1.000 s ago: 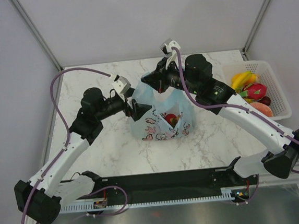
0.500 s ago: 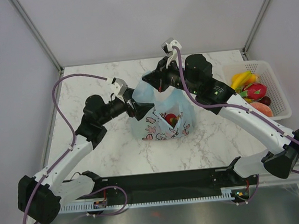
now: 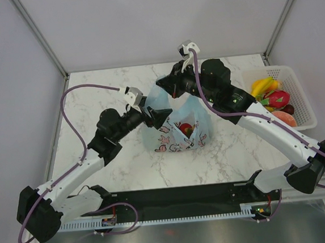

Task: Place the fake fruits into the plastic bag and tie a complex knot
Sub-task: Adjust the plastic bag at the center of the board.

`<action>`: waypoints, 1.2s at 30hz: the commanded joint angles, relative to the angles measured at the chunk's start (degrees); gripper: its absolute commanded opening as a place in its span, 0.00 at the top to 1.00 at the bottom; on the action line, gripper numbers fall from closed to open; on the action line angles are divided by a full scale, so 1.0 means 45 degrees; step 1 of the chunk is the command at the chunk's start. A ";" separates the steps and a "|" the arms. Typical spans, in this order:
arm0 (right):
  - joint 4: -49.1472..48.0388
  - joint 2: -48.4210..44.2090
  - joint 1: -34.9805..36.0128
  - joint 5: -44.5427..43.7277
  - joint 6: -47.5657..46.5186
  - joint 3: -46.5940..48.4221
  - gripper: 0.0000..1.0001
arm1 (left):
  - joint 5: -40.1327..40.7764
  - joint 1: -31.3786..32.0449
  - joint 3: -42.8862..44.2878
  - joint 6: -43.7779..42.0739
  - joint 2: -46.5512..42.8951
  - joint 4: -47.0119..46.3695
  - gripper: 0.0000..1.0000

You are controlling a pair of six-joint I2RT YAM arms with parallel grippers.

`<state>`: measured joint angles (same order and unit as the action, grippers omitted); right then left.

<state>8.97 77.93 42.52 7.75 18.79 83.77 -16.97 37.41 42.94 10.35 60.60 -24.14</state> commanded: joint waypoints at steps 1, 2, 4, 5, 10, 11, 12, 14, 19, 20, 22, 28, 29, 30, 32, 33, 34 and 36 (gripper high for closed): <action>-0.0548 -0.0072 -0.0055 -0.0529 0.0220 -0.0060 1.00 | 0.1601 0.0359 0.0009 0.0161 -0.0010 -0.0807 0.16; -0.0529 -0.0072 -0.0036 -0.0588 0.0239 -0.0060 1.00 | 0.1932 0.0417 -0.0010 0.0161 0.0010 -0.0807 0.17; -0.0548 -0.0091 -0.0035 -0.0725 0.0259 -0.0099 1.00 | 0.2499 0.0515 0.0028 0.0142 0.0127 -0.0710 0.19; -0.0549 -0.0091 -0.0055 -0.0764 0.0278 -0.0080 1.00 | 0.2676 0.0554 0.0029 0.0142 0.0147 -0.0710 0.20; -0.0626 -0.0072 -0.0035 -0.0940 0.0395 -0.0158 1.00 | 0.3361 0.0905 0.0145 0.0200 0.0381 -0.0670 0.21; -0.0685 -0.0053 -0.0035 -0.1018 0.0434 -0.0196 1.00 | 0.3439 0.0983 0.0184 0.0219 0.0439 -0.0670 0.21; -0.0685 -0.0072 -0.0035 -0.1038 0.0454 -0.0197 1.00 | 0.3498 0.1100 0.0262 0.0200 0.0556 -0.0670 0.21; -0.0705 -0.0072 -0.0035 -0.1077 0.0493 -0.0197 1.00 | 0.3731 0.1237 0.0321 0.0123 0.0712 -0.0670 0.21; -0.0763 -0.0111 -0.0036 -0.1253 0.0533 -0.0255 1.00 | 0.4726 0.1726 0.0497 0.0024 0.1006 -0.0670 0.25; -0.0744 -0.0111 -0.0035 -0.1311 0.0552 -0.0275 1.00 | 0.4903 0.1784 0.0517 0.0005 0.0987 -0.0670 0.26; -0.0725 -0.0150 -0.0035 -0.1370 0.0533 -0.0314 1.00 | 0.5254 0.1843 0.0478 0.0043 0.0929 -0.0748 0.26; -0.0802 -0.0150 -0.0055 -0.1312 0.0727 -0.0373 1.00 | 0.5549 0.1941 0.0595 0.0103 0.1181 -0.0807 0.33; -0.0880 -0.0169 -0.0036 -0.1312 0.0747 -0.0392 1.00 | 0.5549 0.1999 0.0595 0.0122 0.1240 -0.0885 0.33; -0.0900 -0.0170 -0.0035 -0.1312 0.0747 -0.0450 1.00 | 0.5568 0.2038 0.0614 0.0122 0.1337 -0.1001 0.32; -0.0958 -0.0208 -0.0036 -0.1331 0.0786 -0.0509 1.00 | 0.5685 0.2175 0.0614 0.0239 0.1397 -0.1158 0.32; -0.0978 -0.0189 -0.0035 -0.1312 0.0786 -0.0567 1.00 | 0.5763 0.2233 0.0634 0.0220 0.1455 -0.1255 0.32; -0.0978 -0.0228 -0.0035 -0.1331 0.0806 -0.0587 1.00 | 0.6054 0.2273 0.0653 0.0239 0.1494 -0.1295 0.32; -0.1017 -0.0247 -0.0055 -0.1370 0.0825 -0.0665 1.00 | 0.6193 0.2351 0.0770 0.0259 0.1631 -0.1296 0.32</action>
<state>7.01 77.93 42.52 2.48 21.52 81.28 7.55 47.22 43.59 10.44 67.24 -25.91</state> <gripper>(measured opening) 0.030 0.680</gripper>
